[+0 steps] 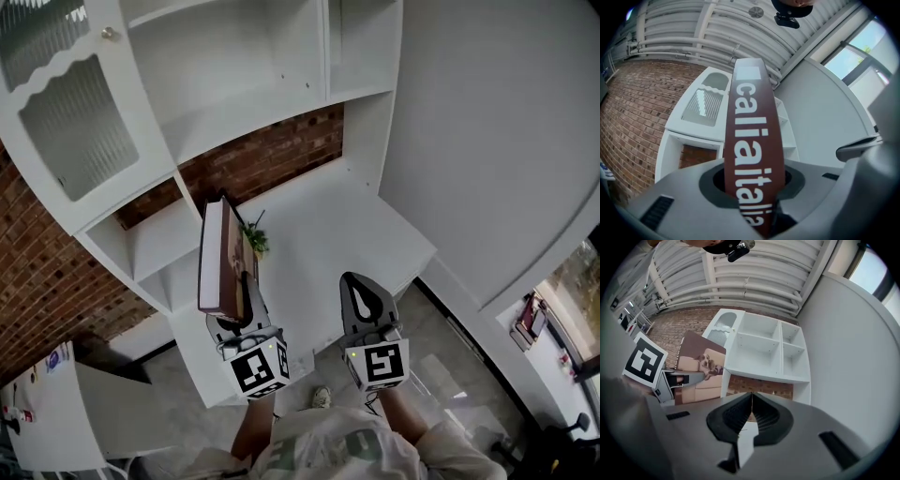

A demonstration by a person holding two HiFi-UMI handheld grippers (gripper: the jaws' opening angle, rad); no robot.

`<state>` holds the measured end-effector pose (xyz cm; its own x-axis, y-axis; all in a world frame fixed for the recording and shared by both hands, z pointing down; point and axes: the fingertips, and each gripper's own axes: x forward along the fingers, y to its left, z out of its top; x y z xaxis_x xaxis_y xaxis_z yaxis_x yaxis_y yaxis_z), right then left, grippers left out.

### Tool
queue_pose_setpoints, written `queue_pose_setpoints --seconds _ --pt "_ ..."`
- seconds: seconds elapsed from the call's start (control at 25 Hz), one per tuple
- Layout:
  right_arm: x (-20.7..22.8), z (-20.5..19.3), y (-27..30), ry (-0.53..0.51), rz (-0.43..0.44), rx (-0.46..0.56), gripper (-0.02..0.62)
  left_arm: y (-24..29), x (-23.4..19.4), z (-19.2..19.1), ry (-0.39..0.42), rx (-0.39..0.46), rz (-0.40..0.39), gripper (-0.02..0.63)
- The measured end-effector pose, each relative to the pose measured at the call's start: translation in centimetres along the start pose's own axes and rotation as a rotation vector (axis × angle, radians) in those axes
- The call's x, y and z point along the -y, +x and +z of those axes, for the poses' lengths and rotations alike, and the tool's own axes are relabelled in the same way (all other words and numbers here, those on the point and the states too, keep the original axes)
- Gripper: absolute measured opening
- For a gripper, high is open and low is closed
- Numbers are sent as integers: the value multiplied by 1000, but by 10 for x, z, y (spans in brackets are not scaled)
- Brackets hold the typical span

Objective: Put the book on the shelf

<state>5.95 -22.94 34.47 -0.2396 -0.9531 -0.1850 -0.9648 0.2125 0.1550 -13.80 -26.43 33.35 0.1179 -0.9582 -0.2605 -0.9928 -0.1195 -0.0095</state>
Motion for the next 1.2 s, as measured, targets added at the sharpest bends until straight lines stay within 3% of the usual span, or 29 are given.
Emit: queue_pose_setpoints --seconds 0.28,0.6,1.2 --pt "10 -24 52 -1 30 -55 17 40 0 -34 -28 -62 17 155" --pt "11 -36 99 16 119 -27 17 66 1 -48 -34 -87 100 155" --pt "30 -36 121 92 164 -10 17 102 29 -19 -25 -79 135 153"
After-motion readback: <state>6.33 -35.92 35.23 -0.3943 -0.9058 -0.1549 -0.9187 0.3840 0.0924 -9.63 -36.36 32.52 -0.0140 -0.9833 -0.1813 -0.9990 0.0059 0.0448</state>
